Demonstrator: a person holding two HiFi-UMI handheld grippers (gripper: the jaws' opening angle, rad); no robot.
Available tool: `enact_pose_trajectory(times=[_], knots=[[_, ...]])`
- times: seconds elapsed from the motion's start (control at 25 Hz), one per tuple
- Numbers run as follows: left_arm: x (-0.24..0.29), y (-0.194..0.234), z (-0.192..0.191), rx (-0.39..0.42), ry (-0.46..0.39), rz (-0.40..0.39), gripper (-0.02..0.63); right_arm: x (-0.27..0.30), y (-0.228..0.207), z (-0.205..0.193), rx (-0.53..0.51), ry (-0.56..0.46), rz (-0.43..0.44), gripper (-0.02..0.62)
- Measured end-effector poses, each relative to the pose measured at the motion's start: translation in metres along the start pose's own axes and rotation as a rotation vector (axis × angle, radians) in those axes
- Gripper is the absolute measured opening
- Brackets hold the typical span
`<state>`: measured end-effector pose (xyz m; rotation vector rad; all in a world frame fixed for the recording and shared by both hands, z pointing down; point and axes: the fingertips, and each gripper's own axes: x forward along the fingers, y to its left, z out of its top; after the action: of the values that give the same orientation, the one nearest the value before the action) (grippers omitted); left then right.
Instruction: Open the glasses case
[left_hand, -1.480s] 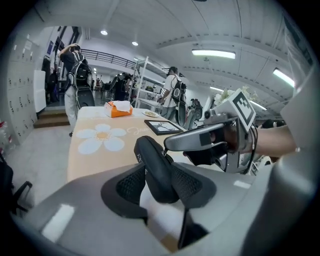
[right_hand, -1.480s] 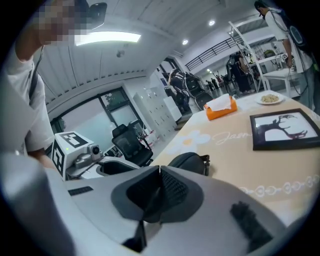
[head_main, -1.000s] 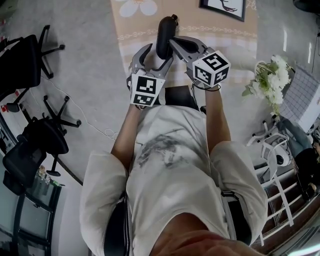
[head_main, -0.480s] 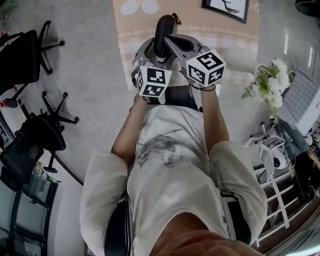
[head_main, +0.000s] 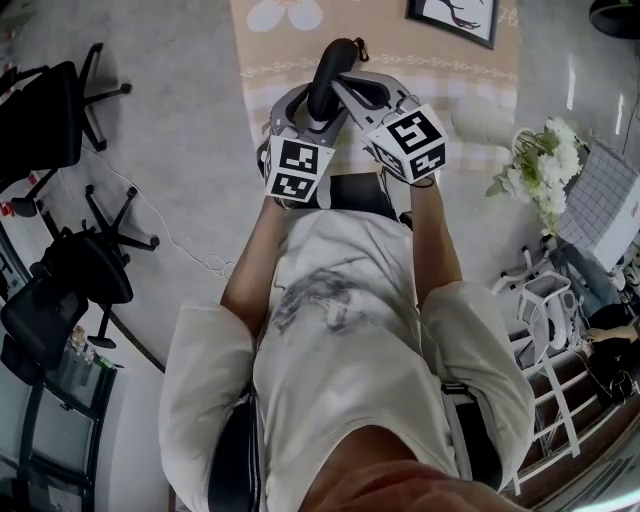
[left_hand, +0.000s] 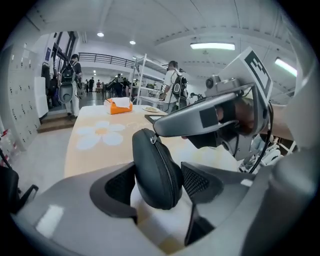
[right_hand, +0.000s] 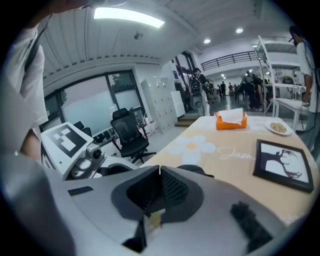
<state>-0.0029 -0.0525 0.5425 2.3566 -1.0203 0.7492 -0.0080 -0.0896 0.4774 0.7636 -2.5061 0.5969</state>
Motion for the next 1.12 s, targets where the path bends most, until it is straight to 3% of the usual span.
enact_pose_trajectory(times=[0.6, 0.8, 1.12], knots=[[-0.012, 0.004, 0.001, 0.0, 0.01, -0.047, 0.288, 0.002, 0.002, 0.006, -0.036, 0.01, -0.005, 0.021], [-0.017, 0.003, -0.002, 0.001, 0.021, -0.061, 0.285, -0.003, -0.018, 0.003, -0.053, 0.031, -0.083, 0.014], [-0.025, 0.004, -0.01, -0.03, 0.024, -0.057, 0.284, -0.007, 0.0, 0.005, -0.12, 0.024, 0.037, 0.015]])
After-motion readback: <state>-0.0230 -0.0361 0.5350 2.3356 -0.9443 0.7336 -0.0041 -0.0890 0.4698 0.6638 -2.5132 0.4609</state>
